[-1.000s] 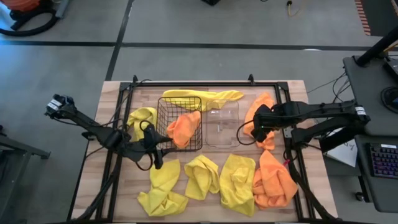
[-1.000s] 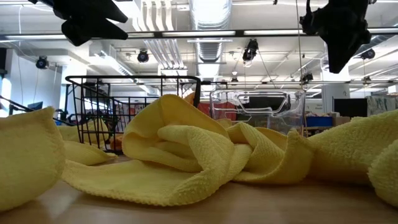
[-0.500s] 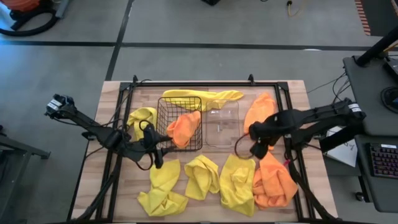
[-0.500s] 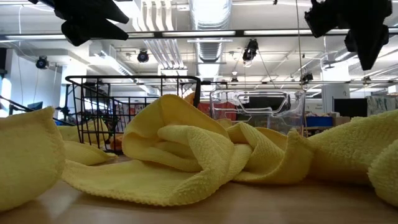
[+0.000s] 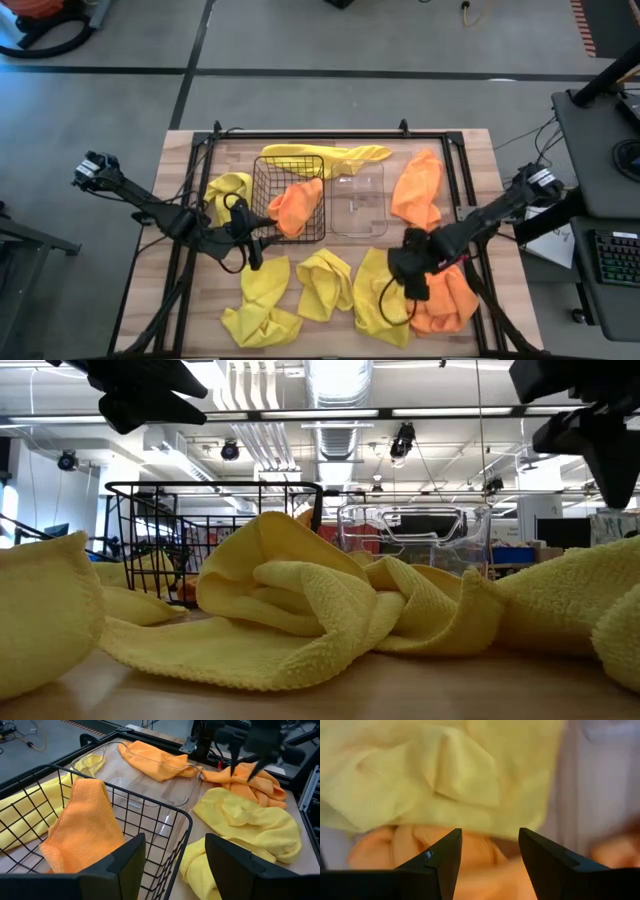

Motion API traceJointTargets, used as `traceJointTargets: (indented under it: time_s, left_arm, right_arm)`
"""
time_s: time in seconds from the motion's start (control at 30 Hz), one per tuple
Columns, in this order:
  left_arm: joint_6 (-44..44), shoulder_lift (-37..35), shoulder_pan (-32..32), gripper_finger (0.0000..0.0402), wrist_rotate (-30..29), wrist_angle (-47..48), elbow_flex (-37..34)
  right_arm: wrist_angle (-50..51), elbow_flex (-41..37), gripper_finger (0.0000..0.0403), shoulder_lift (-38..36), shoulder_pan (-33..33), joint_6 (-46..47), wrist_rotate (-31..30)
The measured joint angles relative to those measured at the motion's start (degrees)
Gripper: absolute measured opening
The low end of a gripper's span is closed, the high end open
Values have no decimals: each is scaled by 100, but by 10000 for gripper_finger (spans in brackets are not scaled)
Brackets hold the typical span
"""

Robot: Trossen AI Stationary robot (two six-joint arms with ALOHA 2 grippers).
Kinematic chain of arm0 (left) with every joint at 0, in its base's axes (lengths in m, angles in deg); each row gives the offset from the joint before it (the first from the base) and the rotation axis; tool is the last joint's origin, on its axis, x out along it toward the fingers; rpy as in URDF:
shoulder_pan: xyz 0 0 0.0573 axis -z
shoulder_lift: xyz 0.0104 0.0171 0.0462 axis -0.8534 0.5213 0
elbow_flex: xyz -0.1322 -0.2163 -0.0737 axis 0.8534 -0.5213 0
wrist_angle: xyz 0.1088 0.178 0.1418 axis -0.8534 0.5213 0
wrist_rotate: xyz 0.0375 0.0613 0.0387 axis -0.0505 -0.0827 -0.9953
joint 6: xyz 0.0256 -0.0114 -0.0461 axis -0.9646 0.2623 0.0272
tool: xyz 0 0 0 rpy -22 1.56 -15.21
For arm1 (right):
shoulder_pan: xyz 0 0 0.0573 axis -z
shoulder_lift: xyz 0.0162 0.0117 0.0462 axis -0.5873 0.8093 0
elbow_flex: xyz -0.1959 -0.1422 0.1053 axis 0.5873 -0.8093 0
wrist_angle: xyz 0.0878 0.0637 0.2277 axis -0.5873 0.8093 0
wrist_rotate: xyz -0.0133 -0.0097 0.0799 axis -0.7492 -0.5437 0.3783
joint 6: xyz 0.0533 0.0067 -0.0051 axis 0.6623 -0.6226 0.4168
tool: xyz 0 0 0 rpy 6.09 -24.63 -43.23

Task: Sort microfiber towel by color & place in baskets
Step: Put the yellow microfiber towel into the transparent bin

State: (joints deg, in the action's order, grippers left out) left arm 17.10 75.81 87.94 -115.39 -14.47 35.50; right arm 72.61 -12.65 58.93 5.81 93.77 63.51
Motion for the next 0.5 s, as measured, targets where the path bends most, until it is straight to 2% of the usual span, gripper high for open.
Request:
traceJointTargets:
  time_s: [0.27,0.5]
  left_arm:
    - [0,2,0,190,2,0,0]
    - [0,2,0,190,2,2,0]
  right_arm:
    - [-1088,0,192,940,-298,-207,-319]
    - [-1170,0,187,1471,-301,-111,-546]
